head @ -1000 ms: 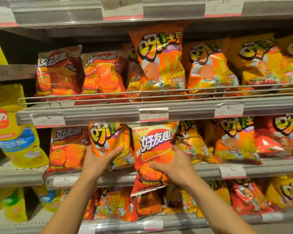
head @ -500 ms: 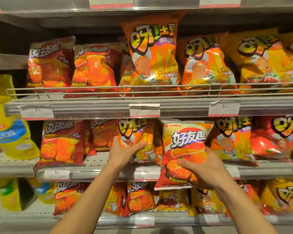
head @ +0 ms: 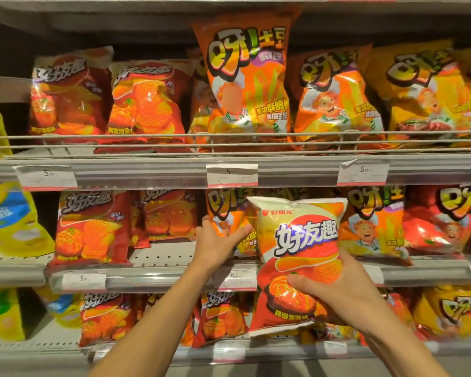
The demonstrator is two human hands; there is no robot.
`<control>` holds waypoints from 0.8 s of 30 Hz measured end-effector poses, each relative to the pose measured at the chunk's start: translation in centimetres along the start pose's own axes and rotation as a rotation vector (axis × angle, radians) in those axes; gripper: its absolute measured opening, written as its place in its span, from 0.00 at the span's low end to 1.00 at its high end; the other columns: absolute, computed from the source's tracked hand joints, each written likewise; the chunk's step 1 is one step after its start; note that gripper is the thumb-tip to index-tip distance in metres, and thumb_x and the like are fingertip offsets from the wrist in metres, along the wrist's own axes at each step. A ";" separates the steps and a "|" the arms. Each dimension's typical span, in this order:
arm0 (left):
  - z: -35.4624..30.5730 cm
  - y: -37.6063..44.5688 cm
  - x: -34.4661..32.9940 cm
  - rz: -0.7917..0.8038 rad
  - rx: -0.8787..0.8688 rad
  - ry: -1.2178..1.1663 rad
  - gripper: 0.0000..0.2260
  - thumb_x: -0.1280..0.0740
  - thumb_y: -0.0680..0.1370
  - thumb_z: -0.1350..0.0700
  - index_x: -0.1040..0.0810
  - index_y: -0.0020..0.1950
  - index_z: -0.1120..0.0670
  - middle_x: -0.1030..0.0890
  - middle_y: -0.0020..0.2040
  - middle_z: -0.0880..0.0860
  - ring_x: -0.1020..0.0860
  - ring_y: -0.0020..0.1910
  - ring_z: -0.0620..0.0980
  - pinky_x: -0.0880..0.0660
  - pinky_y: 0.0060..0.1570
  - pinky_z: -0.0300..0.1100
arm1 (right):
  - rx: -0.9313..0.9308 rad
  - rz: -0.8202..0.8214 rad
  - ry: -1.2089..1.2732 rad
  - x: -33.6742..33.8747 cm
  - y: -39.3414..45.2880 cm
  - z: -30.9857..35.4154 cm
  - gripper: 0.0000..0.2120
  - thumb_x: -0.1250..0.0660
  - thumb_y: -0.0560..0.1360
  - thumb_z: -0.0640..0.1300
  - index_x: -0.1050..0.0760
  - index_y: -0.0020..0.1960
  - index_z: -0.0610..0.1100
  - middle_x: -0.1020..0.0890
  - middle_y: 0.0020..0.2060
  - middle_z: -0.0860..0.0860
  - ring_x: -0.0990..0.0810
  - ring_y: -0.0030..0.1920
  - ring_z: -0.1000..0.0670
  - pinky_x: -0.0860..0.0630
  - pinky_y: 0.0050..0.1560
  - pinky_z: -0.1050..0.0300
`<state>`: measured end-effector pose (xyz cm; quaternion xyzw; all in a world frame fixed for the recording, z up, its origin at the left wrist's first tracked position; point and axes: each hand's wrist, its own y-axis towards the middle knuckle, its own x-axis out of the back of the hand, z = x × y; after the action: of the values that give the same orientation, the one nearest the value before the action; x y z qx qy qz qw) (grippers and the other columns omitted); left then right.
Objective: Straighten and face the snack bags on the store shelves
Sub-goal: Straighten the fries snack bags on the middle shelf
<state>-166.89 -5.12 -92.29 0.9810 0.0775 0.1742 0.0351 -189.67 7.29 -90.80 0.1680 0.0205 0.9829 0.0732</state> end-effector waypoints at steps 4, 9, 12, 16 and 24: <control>1.3 -0.4 1.9 0.042 -0.044 0.250 0.46 0.31 0.57 0.27 0.28 0.68 0.52 0.22 0.61 0.54 0.24 0.63 0.55 0.26 0.62 0.56 | 0.016 0.047 0.011 -2.6 -0.4 0.8 0.41 0.15 0.53 0.59 0.23 0.62 0.52 0.12 0.49 0.55 0.13 0.49 0.53 0.18 0.57 0.44; 5.9 -3.3 6.9 -0.243 -0.265 0.699 0.23 0.45 0.81 0.37 0.21 0.60 0.52 0.20 0.55 0.53 0.24 0.57 0.57 0.29 0.59 0.53 | 0.033 0.137 0.006 -7.6 0.1 2.2 0.41 0.15 0.51 0.60 0.23 0.61 0.51 0.13 0.50 0.55 0.14 0.50 0.54 0.18 0.57 0.44; 8.6 -5.7 9.7 -0.348 -0.401 0.884 0.17 0.44 0.81 0.48 0.19 0.54 0.56 0.21 0.51 0.55 0.23 0.53 0.58 0.29 0.60 0.57 | 0.056 0.178 -0.026 -11.3 0.8 3.3 0.44 0.18 0.48 0.65 0.25 0.61 0.54 0.13 0.50 0.56 0.14 0.49 0.57 0.18 0.55 0.49; 10.8 -6.5 12.2 -0.231 -0.413 1.053 0.20 0.40 0.78 0.51 0.24 0.66 0.58 0.23 0.63 0.56 0.26 0.66 0.59 0.38 0.74 0.61 | 0.091 0.140 -0.090 -16.2 2.6 4.8 0.39 0.16 0.53 0.62 0.25 0.60 0.53 0.15 0.51 0.57 0.16 0.51 0.55 0.20 0.56 0.50; 13.3 -6.2 12.6 -0.082 -0.344 1.005 0.34 0.45 0.81 0.40 0.48 0.81 0.57 0.52 0.82 0.56 0.58 0.81 0.54 0.62 0.77 0.49 | 0.090 -0.092 -0.203 -21.8 7.9 7.9 0.44 0.19 0.60 0.67 0.30 0.67 0.47 0.18 0.60 0.48 0.20 0.61 0.42 0.22 0.59 0.42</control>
<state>-151.48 2.50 -101.14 0.7529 0.0933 0.6313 0.1609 -167.79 -3.66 -89.94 0.2689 0.0649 0.9544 0.1125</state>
